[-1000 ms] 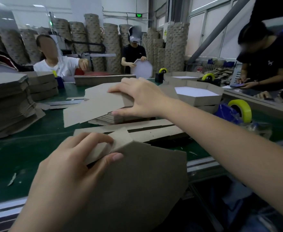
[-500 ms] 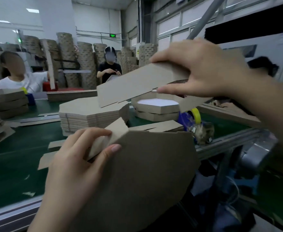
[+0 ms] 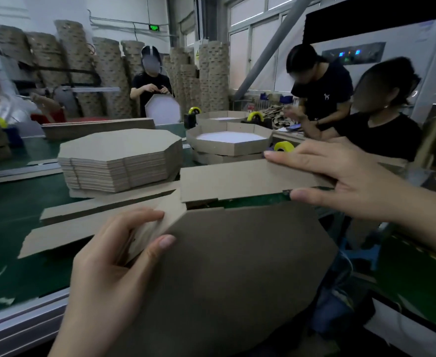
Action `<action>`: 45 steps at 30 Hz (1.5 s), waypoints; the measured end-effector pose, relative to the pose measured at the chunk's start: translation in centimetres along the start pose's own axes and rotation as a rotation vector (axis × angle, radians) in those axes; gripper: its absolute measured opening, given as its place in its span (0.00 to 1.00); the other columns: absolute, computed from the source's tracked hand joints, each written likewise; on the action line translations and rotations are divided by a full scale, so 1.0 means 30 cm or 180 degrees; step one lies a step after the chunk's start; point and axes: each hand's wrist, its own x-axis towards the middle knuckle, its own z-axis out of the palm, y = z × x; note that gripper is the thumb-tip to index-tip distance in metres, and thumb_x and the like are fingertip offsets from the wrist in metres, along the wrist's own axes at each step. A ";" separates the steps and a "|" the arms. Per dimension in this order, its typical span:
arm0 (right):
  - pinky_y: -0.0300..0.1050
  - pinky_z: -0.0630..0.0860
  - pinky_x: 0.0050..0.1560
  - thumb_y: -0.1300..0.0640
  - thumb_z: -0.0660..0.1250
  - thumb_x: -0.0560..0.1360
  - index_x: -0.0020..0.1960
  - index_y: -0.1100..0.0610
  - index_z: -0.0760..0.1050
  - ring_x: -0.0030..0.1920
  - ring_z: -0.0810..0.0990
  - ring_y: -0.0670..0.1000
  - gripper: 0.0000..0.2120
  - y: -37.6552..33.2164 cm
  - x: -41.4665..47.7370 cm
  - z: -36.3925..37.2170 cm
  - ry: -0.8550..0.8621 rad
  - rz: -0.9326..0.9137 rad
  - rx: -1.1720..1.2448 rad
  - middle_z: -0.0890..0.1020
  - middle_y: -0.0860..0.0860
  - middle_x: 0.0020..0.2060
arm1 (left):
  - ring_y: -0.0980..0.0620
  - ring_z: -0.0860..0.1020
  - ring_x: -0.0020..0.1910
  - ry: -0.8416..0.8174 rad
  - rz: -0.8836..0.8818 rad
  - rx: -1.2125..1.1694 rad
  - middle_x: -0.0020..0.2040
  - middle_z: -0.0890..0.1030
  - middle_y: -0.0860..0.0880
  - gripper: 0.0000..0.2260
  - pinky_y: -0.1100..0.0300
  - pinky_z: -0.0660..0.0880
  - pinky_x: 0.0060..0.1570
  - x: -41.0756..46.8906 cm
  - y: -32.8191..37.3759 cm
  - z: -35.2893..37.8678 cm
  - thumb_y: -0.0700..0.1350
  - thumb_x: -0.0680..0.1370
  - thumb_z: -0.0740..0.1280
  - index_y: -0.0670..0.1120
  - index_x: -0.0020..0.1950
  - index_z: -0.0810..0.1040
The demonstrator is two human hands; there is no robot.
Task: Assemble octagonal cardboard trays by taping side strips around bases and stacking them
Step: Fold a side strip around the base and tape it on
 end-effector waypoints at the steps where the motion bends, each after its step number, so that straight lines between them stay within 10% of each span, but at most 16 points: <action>1: 0.42 0.70 0.54 0.38 0.59 0.76 0.73 0.42 0.65 0.55 0.75 0.45 0.27 0.013 -0.011 0.023 -0.0007 0.0041 0.0197 0.75 0.45 0.55 | 0.63 0.78 0.52 0.0014 -0.0036 -0.0014 0.50 0.81 0.62 0.12 0.76 0.69 0.51 -0.003 -0.008 0.002 0.59 0.69 0.74 0.58 0.50 0.79; 28: 0.44 0.72 0.56 0.32 0.58 0.75 0.72 0.34 0.60 0.55 0.76 0.48 0.27 0.109 0.014 0.264 -0.0511 0.0193 0.1224 0.74 0.43 0.53 | 0.57 0.77 0.59 -0.0311 -0.0105 -0.0077 0.58 0.79 0.56 0.13 0.67 0.72 0.58 -0.022 -0.164 0.026 0.63 0.73 0.67 0.61 0.55 0.77; 39: 0.53 0.74 0.57 0.35 0.61 0.75 0.73 0.36 0.62 0.56 0.76 0.51 0.27 0.099 0.060 0.294 -0.0623 0.0130 0.1423 0.74 0.46 0.54 | 0.53 0.73 0.64 -0.1275 0.0576 0.0615 0.65 0.74 0.53 0.15 0.61 0.69 0.62 0.108 -0.049 0.065 0.55 0.78 0.60 0.61 0.64 0.77; 45: 0.36 0.69 0.55 0.37 0.57 0.78 0.72 0.42 0.65 0.53 0.75 0.46 0.25 0.087 0.079 0.290 -0.0682 0.0028 0.1697 0.74 0.49 0.51 | 0.51 0.79 0.48 -0.1747 0.0830 0.1499 0.53 0.78 0.55 0.16 0.50 0.78 0.37 0.172 0.032 0.127 0.61 0.77 0.56 0.66 0.61 0.77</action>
